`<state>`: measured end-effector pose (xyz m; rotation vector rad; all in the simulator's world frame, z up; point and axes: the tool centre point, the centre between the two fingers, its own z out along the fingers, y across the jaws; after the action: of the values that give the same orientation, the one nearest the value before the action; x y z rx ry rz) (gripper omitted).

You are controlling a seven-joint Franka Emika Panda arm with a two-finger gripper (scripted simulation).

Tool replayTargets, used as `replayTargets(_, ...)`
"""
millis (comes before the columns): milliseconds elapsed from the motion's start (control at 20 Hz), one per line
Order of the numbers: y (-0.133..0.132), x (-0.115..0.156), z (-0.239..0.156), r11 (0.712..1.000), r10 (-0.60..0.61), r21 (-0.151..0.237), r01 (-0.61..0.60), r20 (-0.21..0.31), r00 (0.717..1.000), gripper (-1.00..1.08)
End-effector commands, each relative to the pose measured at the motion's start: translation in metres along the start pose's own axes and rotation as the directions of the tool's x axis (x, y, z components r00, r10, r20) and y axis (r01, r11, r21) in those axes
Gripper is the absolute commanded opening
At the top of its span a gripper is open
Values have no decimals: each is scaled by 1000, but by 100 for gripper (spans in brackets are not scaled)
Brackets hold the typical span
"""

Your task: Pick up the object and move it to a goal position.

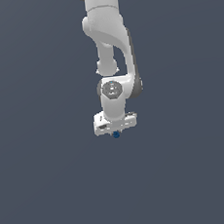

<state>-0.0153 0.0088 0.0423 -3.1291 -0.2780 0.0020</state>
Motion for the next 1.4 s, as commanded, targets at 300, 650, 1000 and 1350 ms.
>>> replayTargets(300,0,0,0,1000,0,0,0,-1,1000,-100)
replayTargets(650,3,-4,0,1000,0,0,0,-1,1000,-100)
replayTargets(1000,16,-29,-2,1000,0,0,0,-1,1000,-100)
replayTargets(1350,40,-71,-6,1000,0,0,0,-1,1000,-100)
